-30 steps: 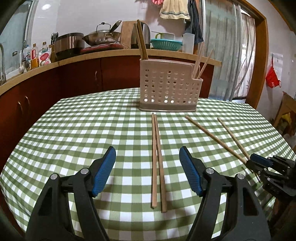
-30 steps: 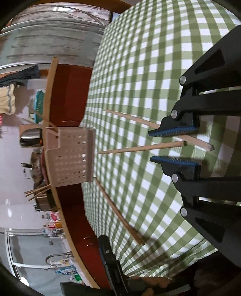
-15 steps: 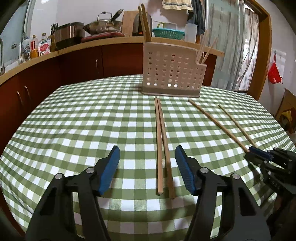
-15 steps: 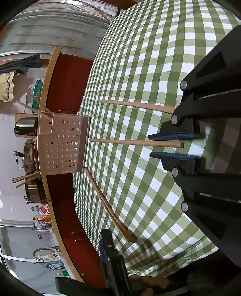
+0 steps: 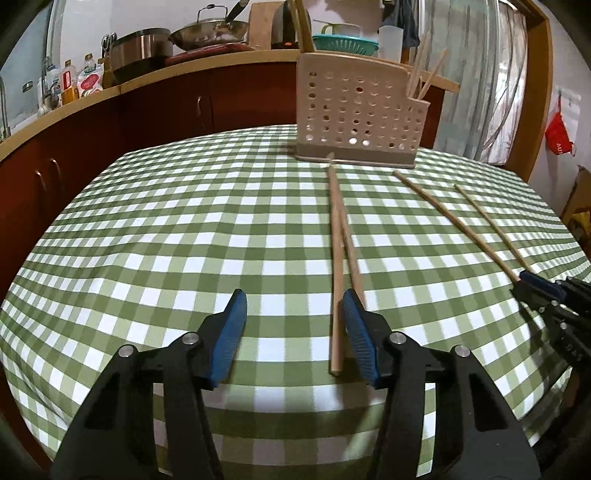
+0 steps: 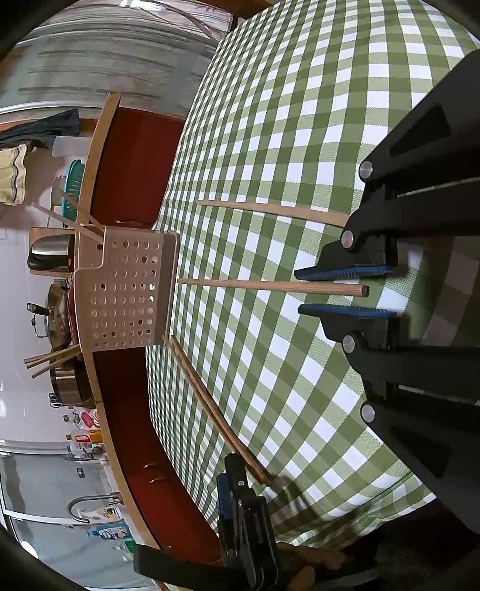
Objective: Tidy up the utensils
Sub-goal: 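Return both tools to the chopsticks and close each on one chopstick, then lift the chopsticks upright with both tools and carry them over the caddy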
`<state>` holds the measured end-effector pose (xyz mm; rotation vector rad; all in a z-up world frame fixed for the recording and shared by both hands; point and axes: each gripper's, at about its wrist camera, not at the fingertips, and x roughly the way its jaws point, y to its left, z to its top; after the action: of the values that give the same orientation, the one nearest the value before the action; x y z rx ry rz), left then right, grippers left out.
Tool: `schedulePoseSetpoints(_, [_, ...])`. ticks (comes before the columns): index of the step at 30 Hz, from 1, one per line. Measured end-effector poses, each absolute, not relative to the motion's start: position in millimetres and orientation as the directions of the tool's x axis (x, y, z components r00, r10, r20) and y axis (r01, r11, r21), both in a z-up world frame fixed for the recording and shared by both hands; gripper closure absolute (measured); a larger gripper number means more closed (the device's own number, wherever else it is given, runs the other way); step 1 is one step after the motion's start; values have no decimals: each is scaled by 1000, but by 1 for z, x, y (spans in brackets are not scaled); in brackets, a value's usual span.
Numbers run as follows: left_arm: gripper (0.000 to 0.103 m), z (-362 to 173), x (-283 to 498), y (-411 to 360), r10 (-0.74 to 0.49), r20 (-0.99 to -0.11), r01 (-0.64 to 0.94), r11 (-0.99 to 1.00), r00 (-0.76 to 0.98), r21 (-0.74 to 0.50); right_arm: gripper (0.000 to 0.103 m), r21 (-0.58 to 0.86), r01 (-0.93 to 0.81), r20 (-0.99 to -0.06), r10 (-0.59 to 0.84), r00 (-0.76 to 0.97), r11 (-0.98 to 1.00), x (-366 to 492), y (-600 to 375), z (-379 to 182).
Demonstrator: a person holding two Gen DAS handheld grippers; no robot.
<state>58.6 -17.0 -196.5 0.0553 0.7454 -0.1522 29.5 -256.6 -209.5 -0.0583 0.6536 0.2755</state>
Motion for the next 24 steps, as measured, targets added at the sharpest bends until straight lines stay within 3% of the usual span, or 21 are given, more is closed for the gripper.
schedulePoseSetpoints(5, [51,-196,58,-13,-108,-682,150,989,724,3,89,38,-268,-607,235,759,963,32,-259,-209])
schedulePoseSetpoints(11, [60,-200,54,-19,-137,-694,196,981,707,6,89,46,-261,-606,234,760,964,32,-260,-210])
schedulePoseSetpoints(13, [65,-199,54,-18,-146,-695,205,979,704,1,89,50,-256,-605,234,761,965,32,-262,-210])
schedulePoseSetpoints(16, [83,-198,52,-20,-165,-696,235,972,699,6,89,55,-253,-605,234,761,966,32,-262,-211])
schedulePoseSetpoints(20, [96,-199,50,-24,-179,-695,260,966,696,11,90,55,-253,-605,234,761,966,32,-262,-211])
schedulePoseSetpoints(24, [96,-198,50,-23,-187,-692,260,966,697,1,96,51,-254,-604,232,763,966,31,-261,-210])
